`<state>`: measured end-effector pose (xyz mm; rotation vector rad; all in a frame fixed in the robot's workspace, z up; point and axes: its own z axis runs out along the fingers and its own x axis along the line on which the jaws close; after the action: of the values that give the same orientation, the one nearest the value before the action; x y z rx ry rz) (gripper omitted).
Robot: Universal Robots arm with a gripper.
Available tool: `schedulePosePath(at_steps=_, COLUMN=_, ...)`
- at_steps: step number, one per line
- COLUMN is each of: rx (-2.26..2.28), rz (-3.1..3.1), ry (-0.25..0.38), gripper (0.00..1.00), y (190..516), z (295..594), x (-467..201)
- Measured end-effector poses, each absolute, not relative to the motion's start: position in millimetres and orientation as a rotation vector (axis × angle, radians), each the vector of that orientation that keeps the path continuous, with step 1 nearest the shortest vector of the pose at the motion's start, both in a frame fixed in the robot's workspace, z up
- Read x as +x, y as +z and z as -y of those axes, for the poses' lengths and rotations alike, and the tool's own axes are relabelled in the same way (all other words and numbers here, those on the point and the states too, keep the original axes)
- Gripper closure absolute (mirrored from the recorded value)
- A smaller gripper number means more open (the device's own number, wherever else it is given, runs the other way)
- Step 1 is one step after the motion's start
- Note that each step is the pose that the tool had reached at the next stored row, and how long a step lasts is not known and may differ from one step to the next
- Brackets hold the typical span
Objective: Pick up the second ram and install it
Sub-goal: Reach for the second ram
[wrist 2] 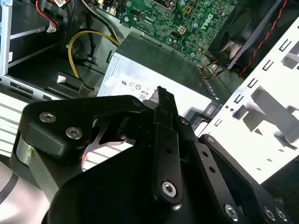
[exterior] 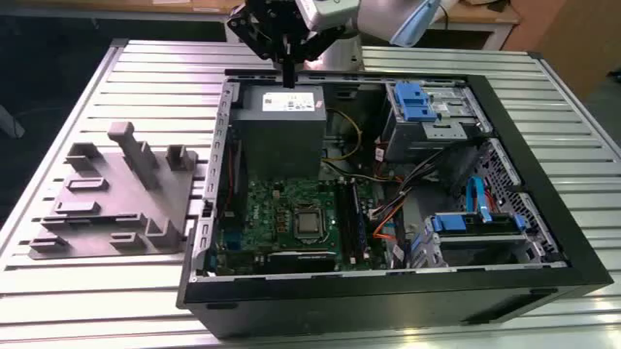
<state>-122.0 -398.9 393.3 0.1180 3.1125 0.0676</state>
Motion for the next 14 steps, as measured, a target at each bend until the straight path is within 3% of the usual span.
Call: schedulePosePath(at_steps=14, rx=0.118, rz=-3.113, ry=0.067, gripper=0.90, y=393.3, z=398.9, x=-123.1)
